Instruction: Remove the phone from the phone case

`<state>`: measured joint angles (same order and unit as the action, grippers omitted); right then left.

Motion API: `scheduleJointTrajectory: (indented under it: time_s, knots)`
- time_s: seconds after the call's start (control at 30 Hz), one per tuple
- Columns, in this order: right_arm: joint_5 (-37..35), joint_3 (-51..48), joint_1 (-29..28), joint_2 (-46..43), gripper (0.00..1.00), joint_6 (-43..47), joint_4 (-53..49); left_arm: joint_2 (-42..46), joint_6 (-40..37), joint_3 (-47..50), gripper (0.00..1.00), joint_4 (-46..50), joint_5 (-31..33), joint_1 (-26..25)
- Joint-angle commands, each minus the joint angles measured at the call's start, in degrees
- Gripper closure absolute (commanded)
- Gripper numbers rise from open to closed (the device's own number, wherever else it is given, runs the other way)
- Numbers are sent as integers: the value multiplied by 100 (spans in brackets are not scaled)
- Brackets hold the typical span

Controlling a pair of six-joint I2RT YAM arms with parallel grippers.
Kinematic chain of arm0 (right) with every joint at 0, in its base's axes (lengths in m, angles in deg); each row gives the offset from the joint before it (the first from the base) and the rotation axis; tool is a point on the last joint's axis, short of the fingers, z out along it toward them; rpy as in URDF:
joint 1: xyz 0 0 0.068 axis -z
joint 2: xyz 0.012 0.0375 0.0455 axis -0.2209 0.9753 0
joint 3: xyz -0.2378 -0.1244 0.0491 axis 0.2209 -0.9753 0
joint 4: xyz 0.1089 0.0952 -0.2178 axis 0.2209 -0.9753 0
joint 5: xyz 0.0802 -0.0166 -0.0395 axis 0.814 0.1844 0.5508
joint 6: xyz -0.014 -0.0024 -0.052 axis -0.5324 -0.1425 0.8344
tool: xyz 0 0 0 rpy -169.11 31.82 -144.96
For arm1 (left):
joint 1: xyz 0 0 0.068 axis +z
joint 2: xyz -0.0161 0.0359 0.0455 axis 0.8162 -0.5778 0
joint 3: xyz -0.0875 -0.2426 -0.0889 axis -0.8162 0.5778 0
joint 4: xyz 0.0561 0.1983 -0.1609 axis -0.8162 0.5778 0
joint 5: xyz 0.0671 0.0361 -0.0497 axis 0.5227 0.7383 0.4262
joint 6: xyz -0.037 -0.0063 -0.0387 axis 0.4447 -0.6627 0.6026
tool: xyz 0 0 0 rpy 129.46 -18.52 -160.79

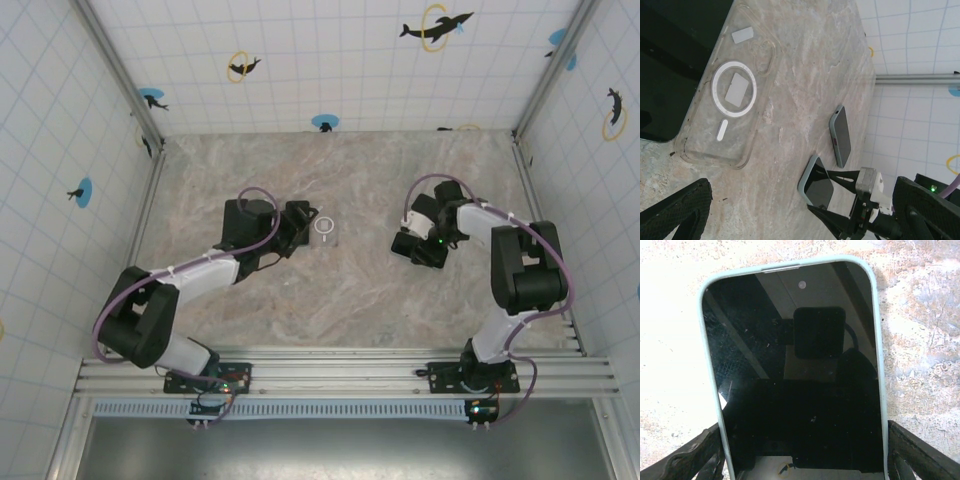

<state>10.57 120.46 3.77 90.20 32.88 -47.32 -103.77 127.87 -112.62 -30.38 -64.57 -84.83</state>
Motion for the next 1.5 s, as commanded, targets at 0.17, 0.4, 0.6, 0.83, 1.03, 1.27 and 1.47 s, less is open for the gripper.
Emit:
scheduleJointTrajectory:
  time_s: [0.17,0.4,0.6,0.83,1.03,1.27,1.47]
  knots:
    - [313,60,86,-37,43,-643,-105,-159,-159,-378,5,-160,-132,-49]
    - [1518,7,334,-401,48,-1576,527,-212,-405,-708,7,111,-15,-172]
    - [2217,-248,444,-755,50,-2469,1295,-340,-599,-949,11,196,137,-453]
    - [2742,-831,423,-1192,52,-3246,2200,-890,-974,-1584,16,224,189,-974]
    - [2980,-952,408,-1339,53,-3549,2397,-1449,-1499,-2277,20,332,98,-1348]
    - [3127,-1208,344,-1660,54,-3923,2689,-1995,-1934,-3022,27,665,115,-1656]
    - [3171,-1217,225,-1856,54,-4094,2756,-2359,-2248,-3547,37,1087,161,-1768]
